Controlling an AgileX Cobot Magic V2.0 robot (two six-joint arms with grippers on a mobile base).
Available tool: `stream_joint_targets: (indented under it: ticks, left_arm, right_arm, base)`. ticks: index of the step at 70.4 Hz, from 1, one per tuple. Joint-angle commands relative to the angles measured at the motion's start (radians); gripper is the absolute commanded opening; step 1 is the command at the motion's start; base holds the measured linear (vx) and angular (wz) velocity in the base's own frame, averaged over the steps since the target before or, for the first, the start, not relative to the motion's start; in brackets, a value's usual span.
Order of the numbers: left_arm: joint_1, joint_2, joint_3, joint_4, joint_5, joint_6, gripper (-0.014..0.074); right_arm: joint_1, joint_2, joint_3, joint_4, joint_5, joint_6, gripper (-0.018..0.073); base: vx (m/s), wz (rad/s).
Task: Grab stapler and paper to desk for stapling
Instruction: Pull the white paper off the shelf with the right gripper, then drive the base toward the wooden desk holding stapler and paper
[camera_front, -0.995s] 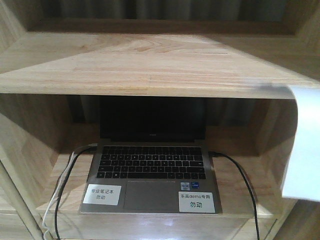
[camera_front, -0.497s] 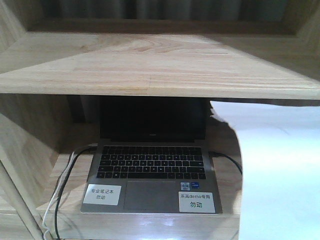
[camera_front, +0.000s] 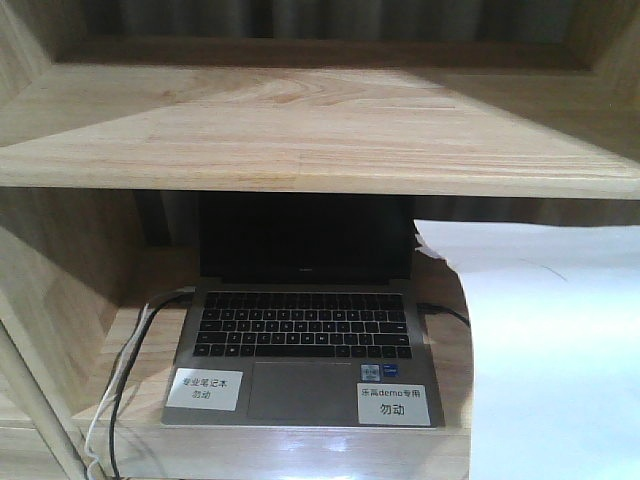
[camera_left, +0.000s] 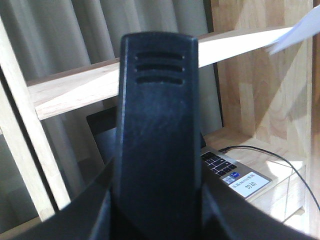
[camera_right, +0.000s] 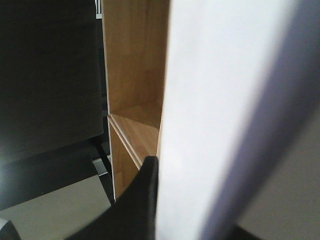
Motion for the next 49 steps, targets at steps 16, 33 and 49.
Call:
stream_joint_targets:
  ticks: [16,33,49]
  left_arm:
    - [-0.002,0.018,-0.019,-0.015,-0.114,-0.001,-0.0006]
    - [-0.002,0.018,-0.019,-0.015,-0.114,-0.001,-0.0006]
    - [-0.002,0.018,-0.019,-0.015,-0.114,-0.001,-0.0006]
  right_arm:
    - [-0.004,0.011,-0.023,0.005,-0.039,-0.009,-0.0002]
    - [-0.004,0.011,-0.023,0.005,-0.039,-0.009,-0.0002]
    - [-0.004,0.011,-0.023,0.005,-0.039,-0.009,-0.0002]
  base:
    - [0.00,0.00]
    - [0.00,0.00]
    - [-0.01,0.05]
